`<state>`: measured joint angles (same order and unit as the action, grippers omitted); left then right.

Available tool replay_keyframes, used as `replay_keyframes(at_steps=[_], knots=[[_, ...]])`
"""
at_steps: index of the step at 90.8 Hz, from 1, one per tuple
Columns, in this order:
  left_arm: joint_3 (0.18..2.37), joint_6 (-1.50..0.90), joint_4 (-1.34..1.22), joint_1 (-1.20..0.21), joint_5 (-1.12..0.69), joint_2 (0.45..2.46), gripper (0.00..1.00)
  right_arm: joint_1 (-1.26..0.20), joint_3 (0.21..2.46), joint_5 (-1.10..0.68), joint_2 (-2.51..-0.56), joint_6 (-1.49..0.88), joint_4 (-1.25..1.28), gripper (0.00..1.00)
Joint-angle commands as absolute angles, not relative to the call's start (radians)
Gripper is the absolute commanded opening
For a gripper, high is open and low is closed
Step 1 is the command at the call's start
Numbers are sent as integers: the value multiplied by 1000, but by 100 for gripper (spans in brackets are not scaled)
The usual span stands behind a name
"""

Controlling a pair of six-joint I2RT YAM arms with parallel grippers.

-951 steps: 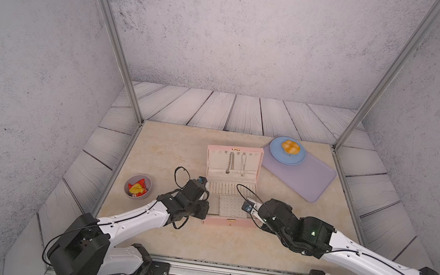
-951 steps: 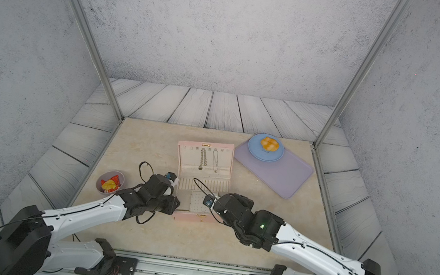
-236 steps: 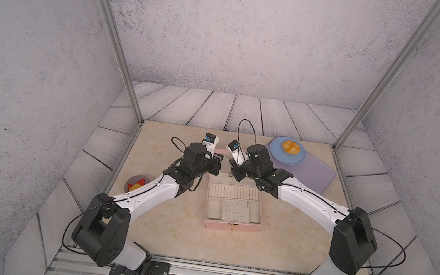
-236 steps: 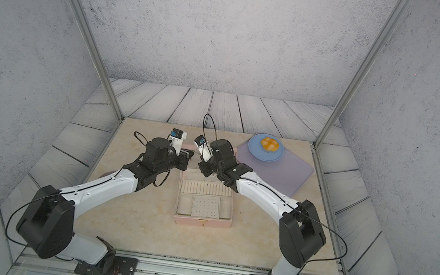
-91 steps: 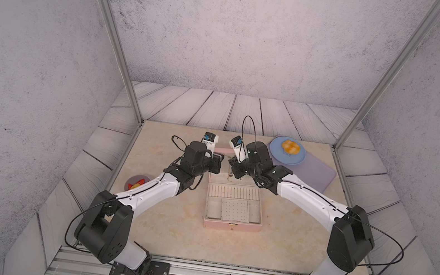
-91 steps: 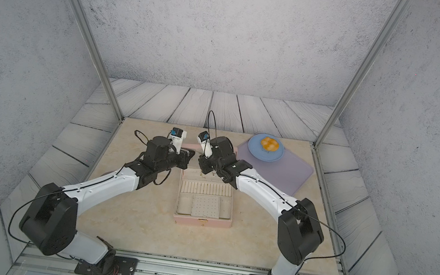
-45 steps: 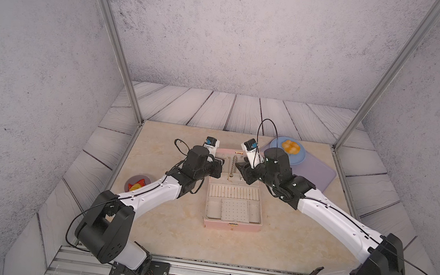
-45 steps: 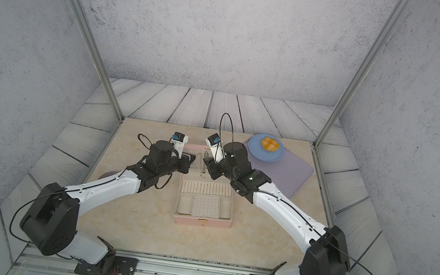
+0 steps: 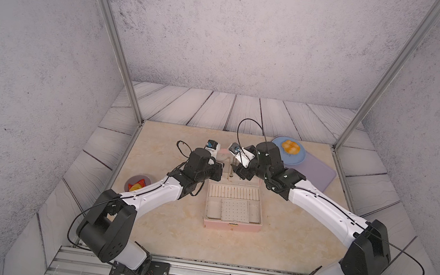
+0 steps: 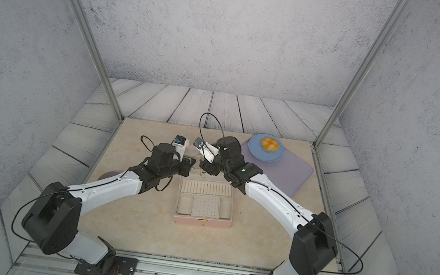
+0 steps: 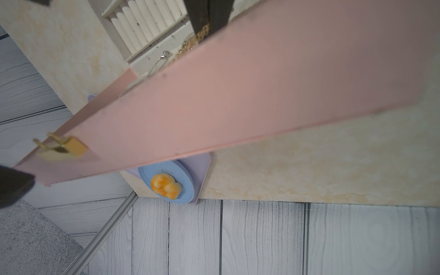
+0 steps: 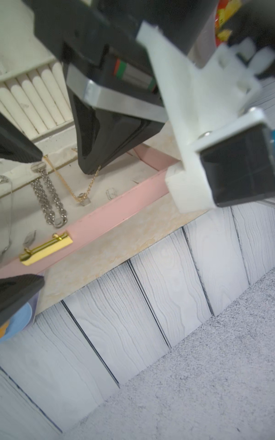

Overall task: Put jewelry chain into jewelry box
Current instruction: Hang the necklace on the jewelry box clasp.

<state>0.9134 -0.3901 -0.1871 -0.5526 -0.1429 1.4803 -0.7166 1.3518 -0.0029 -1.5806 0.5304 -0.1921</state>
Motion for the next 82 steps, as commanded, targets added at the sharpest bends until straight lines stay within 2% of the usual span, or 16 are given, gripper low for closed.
replay_keyframes(at_steps=[1,34,49,62,82], knots=[[923,-390,-201,-556,-125,1498,1,-713,1416,34,-1586,644,-233,78],[951,-424,-259,-554,-132,1524,1,-708,1447,45,-1617,621,-222,79],[961,-435,-266,-555,-141,1530,7,-709,1452,35,-1622,597,-217,81],[953,-436,-271,-555,-141,1523,17,-709,1441,27,-1613,591,-205,81],[937,-434,-272,-555,-130,1496,22,-708,1437,21,-1605,633,-217,81]])
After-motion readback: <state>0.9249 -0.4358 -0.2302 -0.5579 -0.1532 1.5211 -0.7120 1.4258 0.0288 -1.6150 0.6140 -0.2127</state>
